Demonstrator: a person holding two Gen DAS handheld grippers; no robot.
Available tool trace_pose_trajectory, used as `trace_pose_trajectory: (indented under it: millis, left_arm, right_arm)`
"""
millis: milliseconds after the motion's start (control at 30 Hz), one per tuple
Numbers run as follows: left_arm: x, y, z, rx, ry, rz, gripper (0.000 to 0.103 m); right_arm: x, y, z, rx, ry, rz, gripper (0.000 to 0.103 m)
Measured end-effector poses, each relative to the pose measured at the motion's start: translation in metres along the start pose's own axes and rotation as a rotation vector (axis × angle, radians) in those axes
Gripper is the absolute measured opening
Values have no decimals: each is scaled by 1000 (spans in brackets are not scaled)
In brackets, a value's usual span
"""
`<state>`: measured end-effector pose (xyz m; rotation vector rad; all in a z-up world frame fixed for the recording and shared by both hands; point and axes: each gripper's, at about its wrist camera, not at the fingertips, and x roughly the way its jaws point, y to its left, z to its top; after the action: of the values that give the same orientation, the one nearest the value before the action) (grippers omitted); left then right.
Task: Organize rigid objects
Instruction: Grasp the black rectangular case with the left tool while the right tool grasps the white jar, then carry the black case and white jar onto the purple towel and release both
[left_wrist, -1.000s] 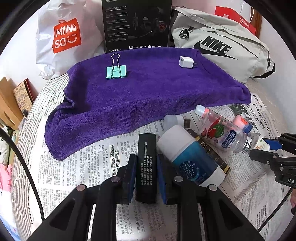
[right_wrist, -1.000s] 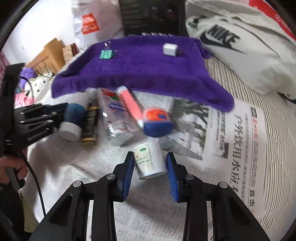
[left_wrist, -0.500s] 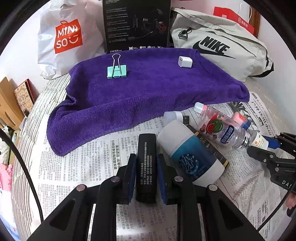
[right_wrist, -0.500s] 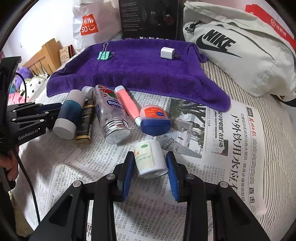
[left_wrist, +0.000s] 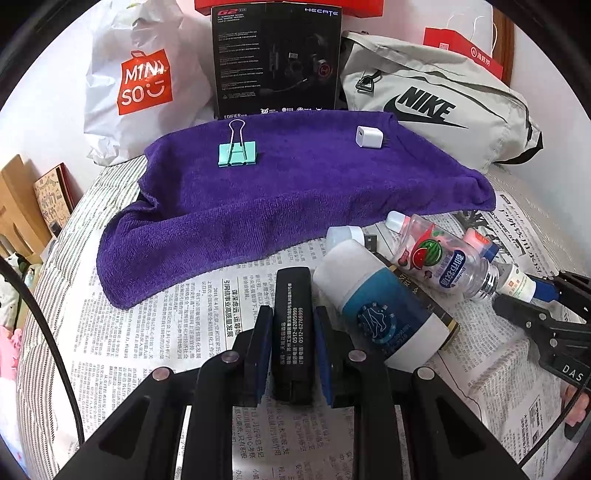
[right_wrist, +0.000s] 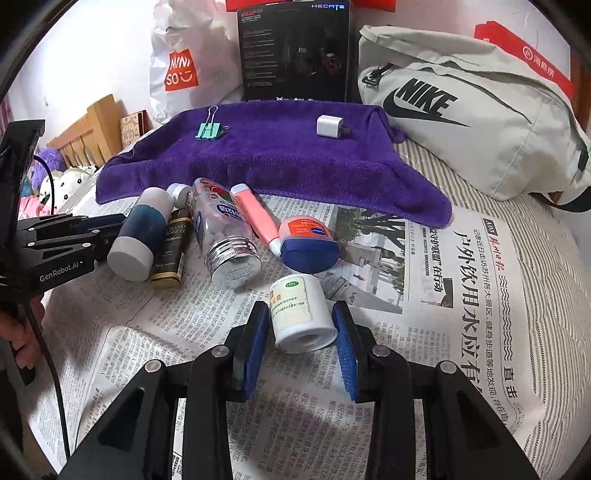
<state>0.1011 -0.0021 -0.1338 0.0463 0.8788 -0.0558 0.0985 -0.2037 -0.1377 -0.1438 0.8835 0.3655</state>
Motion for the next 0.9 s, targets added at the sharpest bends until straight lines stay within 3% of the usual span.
trace_pose_trajectory:
  millis: [100, 533, 900]
  left_arm:
    - [0, 0, 0, 0, 0, 0, 22]
    - [-1, 3, 1, -16, -2, -20, 21]
    - [-1, -3, 1, 8, -2, 10, 22]
  right_arm:
    - [1, 2, 0, -10, 1, 12, 44]
    - [0, 2, 0, -11, -1, 12, 44]
    - [0, 2, 0, -17, 0, 5, 44]
